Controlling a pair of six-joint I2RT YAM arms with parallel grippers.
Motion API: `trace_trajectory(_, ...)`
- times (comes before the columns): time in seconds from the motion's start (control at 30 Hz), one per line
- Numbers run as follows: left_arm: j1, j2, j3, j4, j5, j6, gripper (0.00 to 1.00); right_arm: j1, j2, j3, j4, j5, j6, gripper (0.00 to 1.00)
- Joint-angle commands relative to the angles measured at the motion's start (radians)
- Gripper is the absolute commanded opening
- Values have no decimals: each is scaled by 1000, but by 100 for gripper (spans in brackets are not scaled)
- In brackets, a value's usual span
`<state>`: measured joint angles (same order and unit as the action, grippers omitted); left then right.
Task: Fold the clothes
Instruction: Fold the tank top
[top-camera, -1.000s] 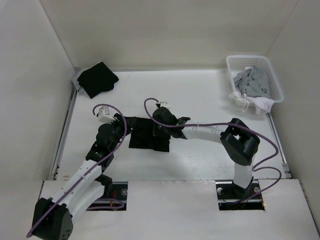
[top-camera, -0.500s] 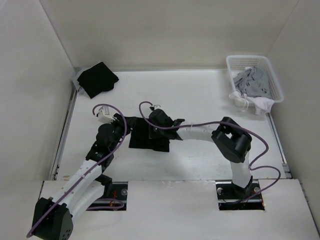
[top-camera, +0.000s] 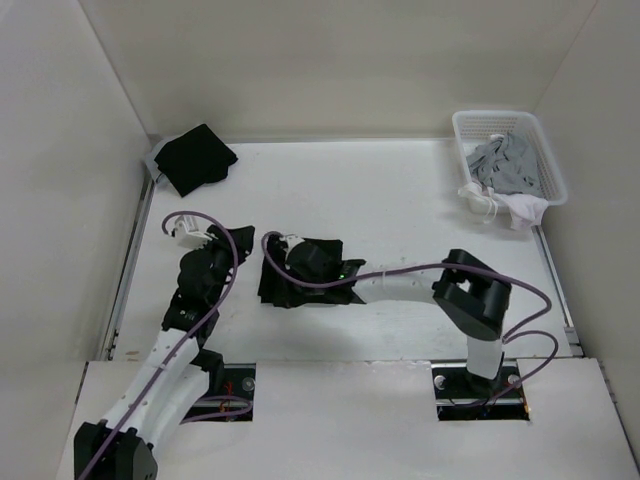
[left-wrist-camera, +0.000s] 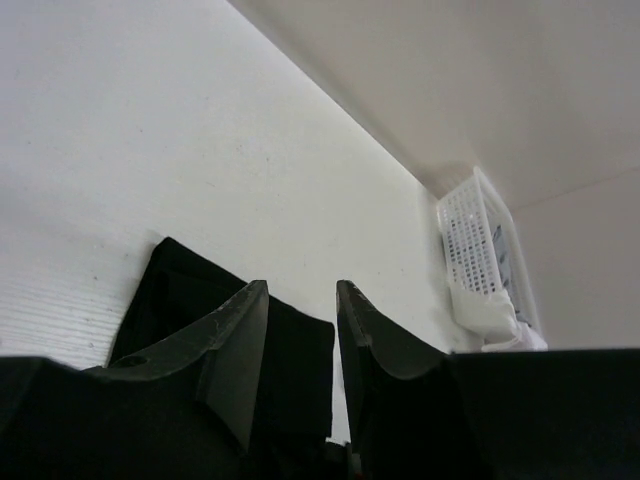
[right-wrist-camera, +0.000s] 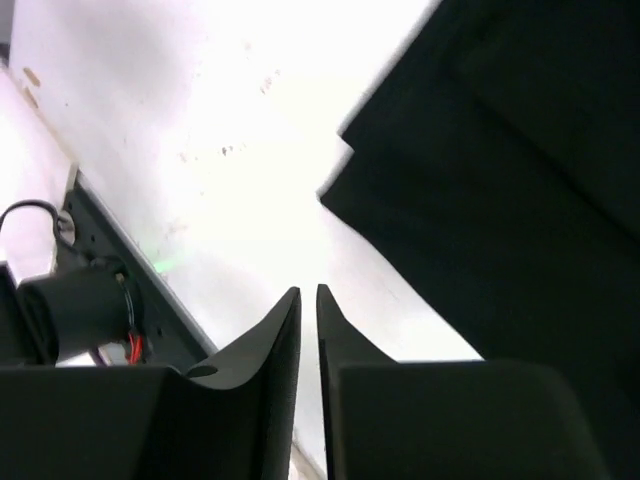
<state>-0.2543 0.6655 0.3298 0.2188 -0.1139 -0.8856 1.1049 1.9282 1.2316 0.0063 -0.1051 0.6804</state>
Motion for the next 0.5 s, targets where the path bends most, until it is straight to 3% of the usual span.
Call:
trace_trajectory(0.0,-16,41,28,7,-1,7,32,-64,-185,-93,107,27,-15,17)
trace_trajectory(0.13,-137,190,35,86,-15,2,32,-161,-277,-222,153,85,-2,18)
trace_trajectory(0.3,-263,402,51,256,-69,-7,32,-289,-276,-311,237,88,31,4)
trace_trajectory(0.47,-245,587,66,431,-108,-4,32,-372,-163,-307,331,32,91,4)
